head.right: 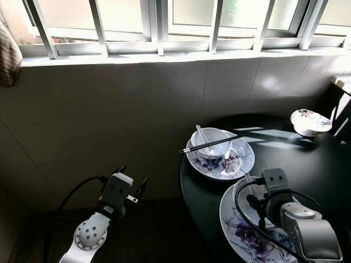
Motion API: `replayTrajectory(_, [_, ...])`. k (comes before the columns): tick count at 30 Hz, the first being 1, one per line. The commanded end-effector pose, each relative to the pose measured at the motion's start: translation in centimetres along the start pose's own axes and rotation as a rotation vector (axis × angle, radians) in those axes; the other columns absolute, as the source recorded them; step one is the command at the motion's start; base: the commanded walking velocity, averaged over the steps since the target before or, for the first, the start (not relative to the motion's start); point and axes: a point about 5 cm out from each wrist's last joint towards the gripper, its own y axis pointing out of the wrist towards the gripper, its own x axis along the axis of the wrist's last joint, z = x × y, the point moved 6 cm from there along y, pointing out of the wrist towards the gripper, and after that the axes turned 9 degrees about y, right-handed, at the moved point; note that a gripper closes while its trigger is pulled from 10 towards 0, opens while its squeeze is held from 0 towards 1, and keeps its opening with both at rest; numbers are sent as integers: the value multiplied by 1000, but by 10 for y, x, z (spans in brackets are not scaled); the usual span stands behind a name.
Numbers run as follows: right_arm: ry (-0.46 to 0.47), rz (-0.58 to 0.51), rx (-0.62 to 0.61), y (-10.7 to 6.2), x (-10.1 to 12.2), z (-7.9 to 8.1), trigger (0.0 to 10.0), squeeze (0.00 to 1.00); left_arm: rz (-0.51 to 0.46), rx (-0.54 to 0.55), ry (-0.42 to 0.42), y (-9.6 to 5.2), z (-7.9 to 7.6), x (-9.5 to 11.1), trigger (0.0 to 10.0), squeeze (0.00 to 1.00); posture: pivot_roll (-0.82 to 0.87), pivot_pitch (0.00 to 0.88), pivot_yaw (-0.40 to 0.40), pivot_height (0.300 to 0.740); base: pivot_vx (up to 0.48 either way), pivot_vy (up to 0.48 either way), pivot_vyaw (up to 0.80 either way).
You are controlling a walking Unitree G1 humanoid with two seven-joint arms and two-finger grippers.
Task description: Kitchen organization
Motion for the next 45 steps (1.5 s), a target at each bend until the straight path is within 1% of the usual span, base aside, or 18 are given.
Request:
replayTrajectory(1, [15,4,-2,5,2,-8,10000,0,-2,-2,-3,1,0,-1,10000,0,-23,0,-45,740,0,0,0])
replayTrajectory(3, [54,23,3,9,-3,-12,10000,0,-1,-3,-4,1,-1,-1,10000,0,-19,0,-49,740,0,0,0])
replayTrajectory(4, [57,25,6,10,-4,-12,7176,0,-1,-2,-4,1,-1,-1,10000,0,-16,0,-50,740,0,0,0])
replayTrajectory(5, [58,23,14,10,-4,-12,2588,0,-1,-2,-4,1,-1,-1,10000,0,-15,0,-50,740,0,0,0])
replayTrajectory(6, [57,36,18,12,-7,-11,0,0,1,-1,-5,0,-1,-1,10000,0,-15,0,-53,740,0,0,0])
replayTrajectory(12, [36,48,63,14,-13,-2,0,0,5,-1,-8,0,-2,-2,10000,0,-13,0,-54,740,0,0,0])
replayTrajectory(18, [-70,-11,98,13,-3,12,0,0,8,-3,-10,0,-2,-3,10000,0,-13,0,-53,740,0,0,0])
replayTrajectory(22, [-107,-58,80,11,7,14,0,0,8,-3,-11,1,-3,-3,10000,0,-13,0,-54,740,0,0,0])
replayTrajectory(25, [-156,-171,88,3,33,29,0,0,7,-2,-14,1,-3,-3,10000,0,-14,0,-55,740,0,0,0])
replayTrajectory(28, [-200,-214,72,-1,43,33,0,0,6,-2,-16,1,-3,-2,10000,0,-15,0,-55,740,0,0,0])
replayTrajectory(29, [-241,-257,38,-6,54,34,0,0,5,0,-17,1,-3,-2,10000,0,-15,0,-55,740,0,0,0])
replayTrajectory(33, [-303,-366,4,-23,79,48,0,0,4,1,-20,2,-3,-2,10000,0,-19,0,-57,740,0,0,0])
replayTrajectory(35, [-319,-398,-7,-26,84,50,0,0,3,1,-21,2,-3,-2,10000,0,-20,0,-59,740,0,0,0])
replayTrajectory(39, [-274,-608,8,-43,121,61,0,0,-5,9,-23,3,-2,0,10000,0,-21,0,-60,740,0,0,0])
replayTrajectory(40, [-326,-692,125,-53,129,86,0,0,-21,27,-24,2,2,3,10000,0,-16,0,-60,740,0,0,0])
replayTrajectory(41, [-326,-692,125,-53,129,86,0,0,-21,27,-24,2,2,3,10000,0,-16,0,-60,740,0,0,0])
replayTrajectory(42, [-340,-728,202,-60,131,101,0,0,-33,40,-25,2,4,5,10000,0,-16,0,-60,740,0,0,0])
replayTrajectory(45, [-445,-773,276,-67,129,125,0,0,-57,103,-55,1,17,9,10000,0,-16,0,-60,740,0,0,800])
